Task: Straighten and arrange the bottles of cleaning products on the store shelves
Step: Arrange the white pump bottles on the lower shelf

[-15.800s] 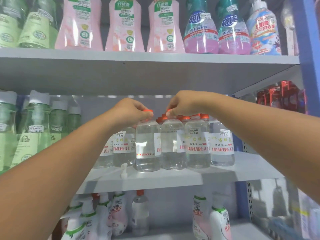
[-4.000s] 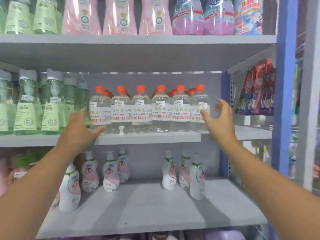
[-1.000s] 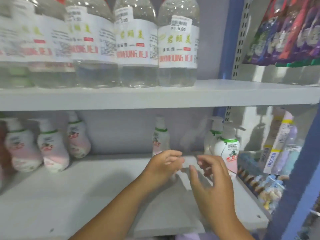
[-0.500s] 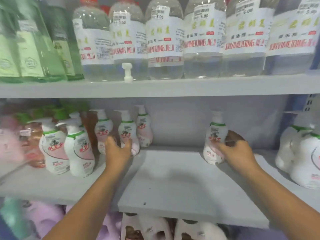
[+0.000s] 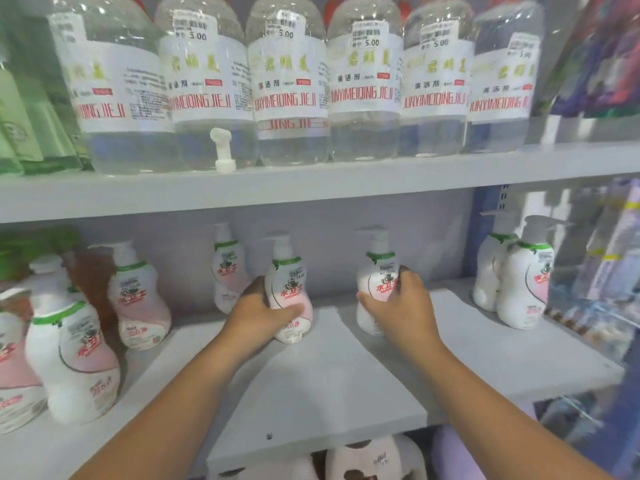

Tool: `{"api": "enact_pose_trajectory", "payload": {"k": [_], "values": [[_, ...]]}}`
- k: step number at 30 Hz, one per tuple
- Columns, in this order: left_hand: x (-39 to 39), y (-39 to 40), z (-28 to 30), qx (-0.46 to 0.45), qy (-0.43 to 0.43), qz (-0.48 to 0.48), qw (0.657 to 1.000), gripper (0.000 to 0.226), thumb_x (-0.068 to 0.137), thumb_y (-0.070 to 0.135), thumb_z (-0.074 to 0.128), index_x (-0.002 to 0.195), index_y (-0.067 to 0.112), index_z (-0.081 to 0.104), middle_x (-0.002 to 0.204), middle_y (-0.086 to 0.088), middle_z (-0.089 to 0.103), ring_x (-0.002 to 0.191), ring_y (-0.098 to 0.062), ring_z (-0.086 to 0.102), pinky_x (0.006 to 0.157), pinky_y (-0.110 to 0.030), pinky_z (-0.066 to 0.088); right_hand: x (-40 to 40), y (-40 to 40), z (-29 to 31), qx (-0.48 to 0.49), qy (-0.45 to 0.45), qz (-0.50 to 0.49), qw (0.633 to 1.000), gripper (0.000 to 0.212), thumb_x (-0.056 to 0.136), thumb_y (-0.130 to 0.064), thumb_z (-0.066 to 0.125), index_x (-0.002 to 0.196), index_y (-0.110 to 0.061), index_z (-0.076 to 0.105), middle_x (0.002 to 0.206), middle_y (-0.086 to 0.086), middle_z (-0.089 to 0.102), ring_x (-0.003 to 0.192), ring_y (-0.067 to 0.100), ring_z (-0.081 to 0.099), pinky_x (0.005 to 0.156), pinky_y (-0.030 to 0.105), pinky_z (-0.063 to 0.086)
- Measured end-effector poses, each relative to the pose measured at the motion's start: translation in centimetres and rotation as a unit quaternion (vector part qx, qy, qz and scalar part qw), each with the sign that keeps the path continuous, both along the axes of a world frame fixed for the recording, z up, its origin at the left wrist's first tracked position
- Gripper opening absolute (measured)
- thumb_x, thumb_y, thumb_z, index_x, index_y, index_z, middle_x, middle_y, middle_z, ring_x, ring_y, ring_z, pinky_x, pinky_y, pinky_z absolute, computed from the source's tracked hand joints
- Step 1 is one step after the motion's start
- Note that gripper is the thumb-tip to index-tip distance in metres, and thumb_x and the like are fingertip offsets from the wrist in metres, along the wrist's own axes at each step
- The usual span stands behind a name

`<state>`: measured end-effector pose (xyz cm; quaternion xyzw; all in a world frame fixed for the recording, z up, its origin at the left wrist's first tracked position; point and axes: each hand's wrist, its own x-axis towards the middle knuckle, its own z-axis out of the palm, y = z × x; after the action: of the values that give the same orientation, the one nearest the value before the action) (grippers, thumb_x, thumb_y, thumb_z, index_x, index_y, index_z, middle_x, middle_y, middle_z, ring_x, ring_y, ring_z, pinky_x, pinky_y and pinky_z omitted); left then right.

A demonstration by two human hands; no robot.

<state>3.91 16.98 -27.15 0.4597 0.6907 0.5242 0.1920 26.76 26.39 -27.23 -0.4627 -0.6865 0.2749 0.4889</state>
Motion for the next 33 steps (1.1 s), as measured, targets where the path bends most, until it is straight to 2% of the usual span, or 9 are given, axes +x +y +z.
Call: {"api": "enact_pose_trajectory", "payload": {"k": [2, 5, 10, 13, 15, 17, 21, 27, 33], "values": [[2.3, 2.0, 0.0, -0.021, 0.018, -0.042, 0.999, 0.042, 0.069, 0.021, 0.083, 0.103, 0.032, 0.061, 0.099, 0.011, 0.075, 0.093, -0.01, 0.073, 0.082, -0.034, 0.06, 2.5, -0.6, -0.2, 0.026, 0.011, -0.017, 0.999, 0.045, 0.074, -0.034, 0.089, 0.107, -0.031, 0.058, 0.102, -0.011, 0.061, 0.088, 0.001, 0.06, 0.07, 0.01, 0.041], [6.5, 4.8, 0.4, -0.03, 0.037, -0.113, 0.992, 0.042, 0.076, 0.014, 0.08, 0.107, 0.033, 0.059, 0.101, 0.013, 0.072, 0.095, -0.01, 0.07, 0.067, -0.015, 0.052, 6.8, -1.0, -0.2, 0.036, 0.063, -0.035, 0.997, 0.059, 0.074, -0.03, 0.09, 0.118, -0.042, 0.053, 0.108, -0.021, 0.066, 0.099, -0.003, 0.064, 0.079, 0.017, 0.049], [13.6, 8.8, 0.7, -0.009, -0.009, -0.185, 0.983, 0.04, 0.082, 0.008, 0.081, 0.113, 0.024, 0.062, 0.101, 0.012, 0.069, 0.078, -0.001, 0.064, 0.047, -0.007, 0.045, 11.9, -0.2, -0.7, 0.024, 0.068, -0.076, 0.995, 0.07, 0.074, -0.033, 0.092, 0.131, -0.03, 0.053, 0.117, -0.017, 0.069, 0.104, -0.001, 0.066, 0.089, 0.025, 0.056], [16.9, 10.8, 0.6, 0.003, -0.05, -0.208, 0.977, 0.042, 0.08, 0.013, 0.084, 0.116, 0.026, 0.065, 0.108, 0.011, 0.073, 0.089, -0.004, 0.069, 0.057, -0.013, 0.054, 13.2, 0.8, -1.0, 0.02, 0.062, -0.088, 0.994, 0.066, 0.075, -0.039, 0.09, 0.13, -0.031, 0.055, 0.112, -0.023, 0.068, 0.102, -0.007, 0.064, 0.078, 0.012, 0.05], [18.4, 11.9, 0.4, 0.005, -0.093, -0.216, 0.972, 0.046, 0.071, 0.028, 0.088, 0.113, 0.033, 0.069, 0.109, 0.011, 0.076, 0.096, -0.013, 0.074, 0.074, -0.035, 0.064, 13.6, 1.4, -1.4, 0.041, 0.017, -0.112, 0.993, 0.067, 0.076, -0.052, 0.084, 0.132, -0.033, 0.053, 0.113, -0.022, 0.065, 0.108, -0.001, 0.062, 0.08, 0.017, 0.05], [19.3, 12.9, -0.1, 0.009, -0.117, -0.228, 0.967, 0.048, 0.068, 0.038, 0.087, 0.113, 0.035, 0.071, 0.11, 0.008, 0.077, 0.1, -0.02, 0.075, 0.084, -0.05, 0.063, 14.0, 1.9, -2.2, 0.076, -0.044, -0.146, 0.985, 0.071, 0.077, -0.062, 0.078, 0.136, -0.031, 0.051, 0.117, -0.014, 0.058, 0.114, 0.007, 0.054, 0.086, 0.026, 0.05], [20.6, 13.9, -1.0, 0.032, -0.149, -0.234, 0.96, 0.027, 0.094, 0.018, 0.073, 0.12, 0.026, 0.069, 0.118, -0.001, 0.075, 0.097, -0.018, 0.076, 0.076, -0.038, 0.063, 14.6, 2.2, -2.9, 0.068, -0.065, -0.152, 0.984, 0.064, 0.078, -0.049, 0.083, 0.129, -0.024, 0.056, 0.117, -0.009, 0.052, 0.111, 0.012, 0.053, 0.08, 0.025, 0.045], [21.1, 14.8, -1.2, 0.025, -0.165, -0.24, 0.956, 0.027, 0.1, 0.006, 0.063, 0.113, 0.03, 0.067, 0.102, 0.016, 0.077, 0.084, -0.004, 0.076, 0.066, -0.022, 0.059, 14.8, 2.5, -2.7, 0.066, -0.101, -0.185, 0.975, 0.055, 0.081, -0.051, 0.08, 0.124, -0.024, 0.059, 0.115, -0.01, 0.054, 0.107, 0.012, 0.052, 0.074, 0.027, 0.045], [20.6, 15.9, -1.1, -0.012, -0.175, -0.247, 0.953, 0.026, 0.098, 0.013, 0.067, 0.119, 0.028, 0.067, 0.123, -0.001, 0.072, 0.107, -0.019, 0.073, 0.091, -0.04, 0.061, 14.8, 2.7, -2.4, 0.058, -0.061, -0.172, 0.982, 0.061, 0.08, -0.044, 0.084, 0.13, -0.023, 0.056, 0.116, -0.011, 0.054, 0.102, 0.007, 0.047, 0.078, 0.023, 0.038]]}}
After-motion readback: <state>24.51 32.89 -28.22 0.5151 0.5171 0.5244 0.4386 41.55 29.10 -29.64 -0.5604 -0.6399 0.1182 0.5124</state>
